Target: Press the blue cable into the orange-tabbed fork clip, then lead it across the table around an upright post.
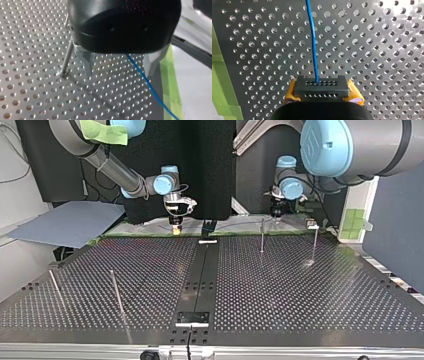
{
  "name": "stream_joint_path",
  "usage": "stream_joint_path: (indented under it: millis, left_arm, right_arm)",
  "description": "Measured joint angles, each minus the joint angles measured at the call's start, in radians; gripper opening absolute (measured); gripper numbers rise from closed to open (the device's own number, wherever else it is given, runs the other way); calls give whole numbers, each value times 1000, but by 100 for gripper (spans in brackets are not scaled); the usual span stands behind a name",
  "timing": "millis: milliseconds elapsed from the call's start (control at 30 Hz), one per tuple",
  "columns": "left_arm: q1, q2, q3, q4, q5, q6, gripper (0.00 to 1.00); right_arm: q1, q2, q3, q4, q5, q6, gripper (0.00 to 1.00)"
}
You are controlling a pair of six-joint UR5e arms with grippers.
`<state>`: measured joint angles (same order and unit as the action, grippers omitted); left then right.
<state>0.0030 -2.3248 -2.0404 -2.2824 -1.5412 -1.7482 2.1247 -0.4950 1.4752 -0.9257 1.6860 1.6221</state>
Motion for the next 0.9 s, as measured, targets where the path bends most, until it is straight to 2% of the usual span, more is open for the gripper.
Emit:
stream_joint_path:
  millis: [233, 567, 733, 900]
  left_arm:
    - [12, 37, -60, 61, 31, -15, 100]
    - [6, 128, -141, 99, 62, -31, 100]
    - [-5, 163, -162, 72, 70, -1, 100]
    - [-19, 168, -168, 59, 56, 45, 100]
  right_arm:
    - [1, 0, 0, 2, 0, 0, 0]
    - [2, 0, 0, 2, 0, 0, 0]
    - [2, 0, 0, 3, 0, 1, 0]
    - [2, 0, 0, 4, 0, 2, 0]
